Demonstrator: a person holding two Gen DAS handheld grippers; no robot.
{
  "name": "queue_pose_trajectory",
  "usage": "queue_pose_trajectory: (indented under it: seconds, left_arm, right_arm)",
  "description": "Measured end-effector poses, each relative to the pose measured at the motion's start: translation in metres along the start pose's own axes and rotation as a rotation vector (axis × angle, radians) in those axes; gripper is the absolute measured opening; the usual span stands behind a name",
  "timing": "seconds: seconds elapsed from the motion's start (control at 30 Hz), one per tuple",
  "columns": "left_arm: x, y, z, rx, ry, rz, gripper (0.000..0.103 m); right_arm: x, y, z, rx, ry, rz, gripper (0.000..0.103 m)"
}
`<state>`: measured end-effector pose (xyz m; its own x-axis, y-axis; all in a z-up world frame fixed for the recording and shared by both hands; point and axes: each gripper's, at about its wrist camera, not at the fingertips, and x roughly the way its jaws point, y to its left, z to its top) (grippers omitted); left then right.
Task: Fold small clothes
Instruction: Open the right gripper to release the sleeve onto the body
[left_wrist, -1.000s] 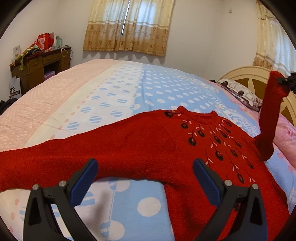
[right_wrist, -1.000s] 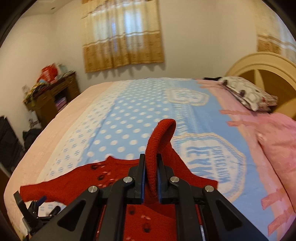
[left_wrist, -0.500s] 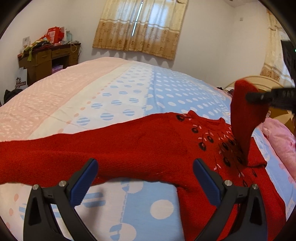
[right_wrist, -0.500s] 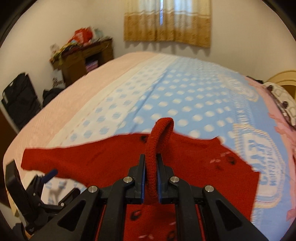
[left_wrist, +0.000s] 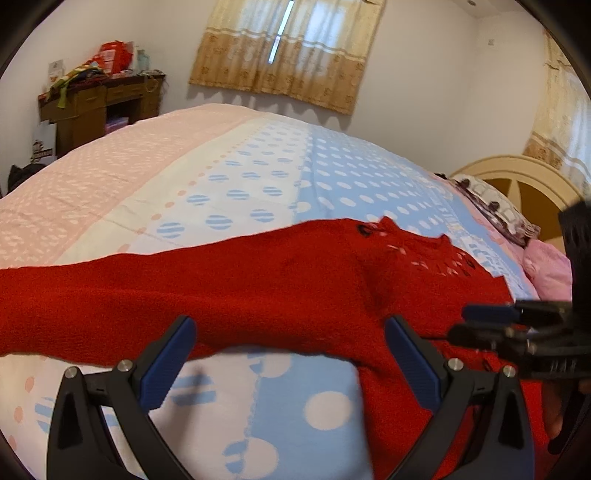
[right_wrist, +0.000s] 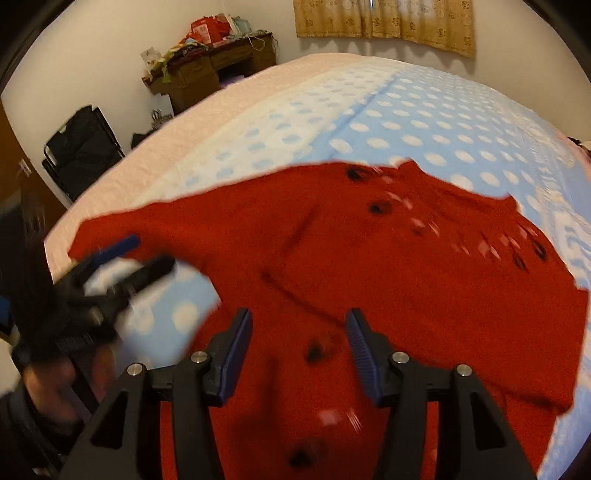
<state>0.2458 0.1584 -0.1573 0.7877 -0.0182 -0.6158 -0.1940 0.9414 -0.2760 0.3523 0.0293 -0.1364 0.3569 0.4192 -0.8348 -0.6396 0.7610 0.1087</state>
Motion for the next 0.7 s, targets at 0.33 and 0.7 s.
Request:
queue_pose_trajectory:
  seconds: [0.33,0.7]
  left_arm:
    - [0.028,-0.063,0.019,0.254,0.090,-0.089,0.090]
    - [0.097,-0.086,0.015,0.208,0.275,-0.134,0.019]
  right_arm:
    - [-0.020,-0.016,-0.083,-0.009,-0.007,-0.165,0.054]
    - [-0.019,0.002,-0.098,-0.090,-0.058,-0.280,0.059]
